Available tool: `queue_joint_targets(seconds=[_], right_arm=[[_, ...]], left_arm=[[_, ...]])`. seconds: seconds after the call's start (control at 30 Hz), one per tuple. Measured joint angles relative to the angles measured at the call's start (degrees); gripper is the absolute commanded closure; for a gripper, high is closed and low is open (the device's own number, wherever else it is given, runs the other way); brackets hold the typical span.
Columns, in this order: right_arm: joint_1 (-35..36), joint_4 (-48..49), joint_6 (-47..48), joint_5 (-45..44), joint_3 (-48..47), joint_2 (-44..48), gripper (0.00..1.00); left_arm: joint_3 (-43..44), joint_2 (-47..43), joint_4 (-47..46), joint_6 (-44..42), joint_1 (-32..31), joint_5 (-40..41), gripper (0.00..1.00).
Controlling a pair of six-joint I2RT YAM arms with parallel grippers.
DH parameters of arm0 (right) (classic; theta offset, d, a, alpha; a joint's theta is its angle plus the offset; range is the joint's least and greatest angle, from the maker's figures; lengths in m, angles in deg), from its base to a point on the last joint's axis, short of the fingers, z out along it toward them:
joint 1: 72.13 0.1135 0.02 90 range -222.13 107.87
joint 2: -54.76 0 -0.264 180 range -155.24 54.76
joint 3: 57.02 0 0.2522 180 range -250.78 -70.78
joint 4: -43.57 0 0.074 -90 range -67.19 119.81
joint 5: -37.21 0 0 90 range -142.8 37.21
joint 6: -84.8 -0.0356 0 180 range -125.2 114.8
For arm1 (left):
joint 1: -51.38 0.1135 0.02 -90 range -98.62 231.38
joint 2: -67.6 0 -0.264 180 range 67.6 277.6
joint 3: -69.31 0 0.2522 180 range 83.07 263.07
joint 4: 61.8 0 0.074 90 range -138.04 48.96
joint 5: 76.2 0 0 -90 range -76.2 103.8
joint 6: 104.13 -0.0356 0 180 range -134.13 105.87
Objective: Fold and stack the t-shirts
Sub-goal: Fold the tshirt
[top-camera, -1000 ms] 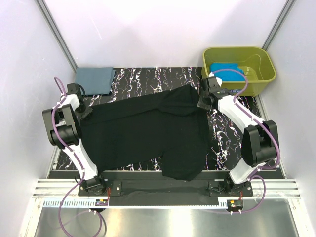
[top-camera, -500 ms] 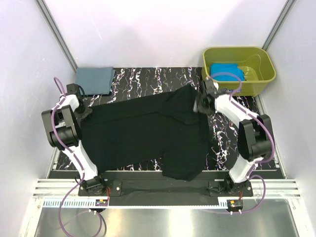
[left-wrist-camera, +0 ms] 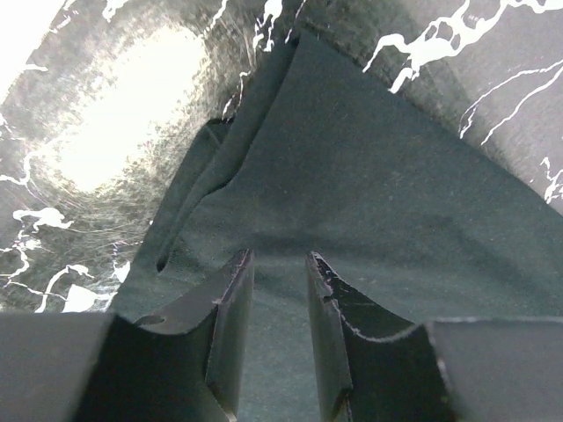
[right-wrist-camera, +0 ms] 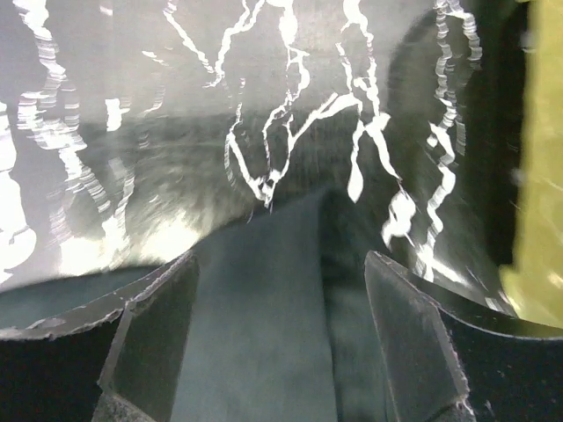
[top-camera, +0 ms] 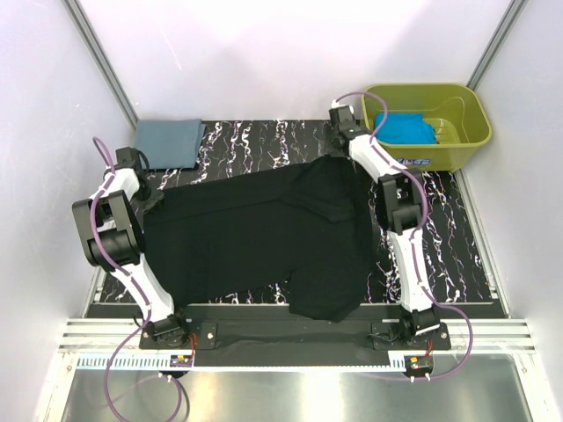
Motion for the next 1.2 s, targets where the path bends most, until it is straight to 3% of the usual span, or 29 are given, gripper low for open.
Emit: queue_joint_targets(seconds=[0.3, 0.47, 0.73, 0.97, 1.1, 1.2], right_arm=[[-0.2, -1.2, 0.3, -0.4, -8.9, -8.2, 0.32], [-0.3, -0.9, -0.6, -0.5, -10.6, -8.4, 0.48], [-1.0, -1.0, -1.5, -1.5, -10.0, -8.7, 0.52], [-2.0, -1.0, -2.3, -1.4, -9.7, -8.7, 0.74], [-2.0, -1.0, -2.6, -1.3, -9.7, -8.8, 1.00], [-2.0, -1.0, -2.6, -1.4, -9.7, -8.8, 1.00]], left_arm=[[-2.2, 0.0, 0.0, 0.0, 0.0, -0.1, 0.65], [-2.3, 0.0, 0.0, -0.1, 0.0, 0.3, 0.65], [-2.3, 0.0, 0.0, -0.1, 0.5, 0.7, 0.65], [-2.2, 1.3, -0.2, 0.0, 1.9, 0.7, 0.65], [-2.2, 1.3, -0.4, 0.0, 2.3, 0.6, 0.65], [-2.1, 1.5, -0.6, 0.0, 2.7, 0.5, 0.65]])
